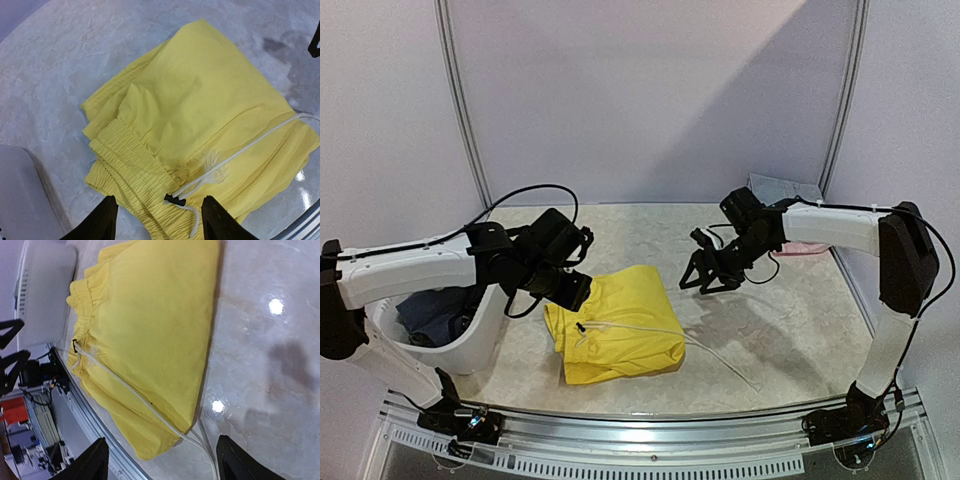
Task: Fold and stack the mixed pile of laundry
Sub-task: Smooth out the square-folded shorts at the center of the board.
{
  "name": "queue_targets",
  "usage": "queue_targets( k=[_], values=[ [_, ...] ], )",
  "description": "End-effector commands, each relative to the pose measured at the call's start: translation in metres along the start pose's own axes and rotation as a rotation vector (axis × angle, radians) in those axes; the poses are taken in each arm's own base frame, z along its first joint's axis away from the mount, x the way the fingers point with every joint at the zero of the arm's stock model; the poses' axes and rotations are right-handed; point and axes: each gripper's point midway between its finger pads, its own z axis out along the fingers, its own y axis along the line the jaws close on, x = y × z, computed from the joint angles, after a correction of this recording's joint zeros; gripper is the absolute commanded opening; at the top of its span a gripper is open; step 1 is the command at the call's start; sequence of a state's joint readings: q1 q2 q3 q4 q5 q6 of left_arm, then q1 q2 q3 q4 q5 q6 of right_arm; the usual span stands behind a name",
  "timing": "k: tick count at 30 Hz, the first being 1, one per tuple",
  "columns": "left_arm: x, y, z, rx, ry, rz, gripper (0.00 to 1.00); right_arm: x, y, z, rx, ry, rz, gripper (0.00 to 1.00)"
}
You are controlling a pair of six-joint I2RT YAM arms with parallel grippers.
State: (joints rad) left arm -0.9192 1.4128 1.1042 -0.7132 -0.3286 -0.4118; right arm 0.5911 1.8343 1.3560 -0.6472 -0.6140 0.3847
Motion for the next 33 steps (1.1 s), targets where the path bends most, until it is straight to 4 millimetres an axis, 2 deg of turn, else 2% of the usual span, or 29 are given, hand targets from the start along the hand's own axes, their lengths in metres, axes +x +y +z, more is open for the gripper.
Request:
queue_targets(
  k=[1, 4, 7, 14, 19, 23, 28, 33],
  values=[
    [0.008, -0.007, 0.025, -0.031, 0.052, 0.029, 0.57, 0.028, 0.023, 0.021, -0.099, 0.139, -0.105, 0.68],
    [0.012, 0.0, 0.043, -0.078, 0.112, 0.0, 0.54, 0.056, 0.012, 0.038, -0.045, 0.232, -0.133, 0.57],
    [0.015, 0.007, 0.053, -0.095, 0.144, -0.027, 0.54, 0.076, 0.004, 0.045, -0.018, 0.263, -0.102, 0.48],
    [0.025, 0.025, 0.076, -0.099, 0.208, -0.103, 0.51, 0.103, 0.022, 0.062, -0.009, 0.284, -0.109, 0.51],
    [0.028, 0.034, 0.084, -0.099, 0.231, -0.123, 0.5, 0.107, 0.022, 0.074, 0.02, 0.289, -0.098, 0.53],
    [0.032, 0.038, 0.089, -0.098, 0.238, -0.137, 0.49, 0.105, 0.016, 0.075, 0.059, 0.271, -0.075, 0.47],
    [0.032, 0.04, 0.096, -0.091, 0.236, -0.148, 0.47, 0.1, 0.0, 0.077, 0.146, 0.242, -0.042, 0.3],
    [0.039, 0.044, 0.106, -0.104, 0.265, -0.162, 0.43, 0.106, -0.01, 0.086, 0.161, 0.261, -0.019, 0.14]
  ],
)
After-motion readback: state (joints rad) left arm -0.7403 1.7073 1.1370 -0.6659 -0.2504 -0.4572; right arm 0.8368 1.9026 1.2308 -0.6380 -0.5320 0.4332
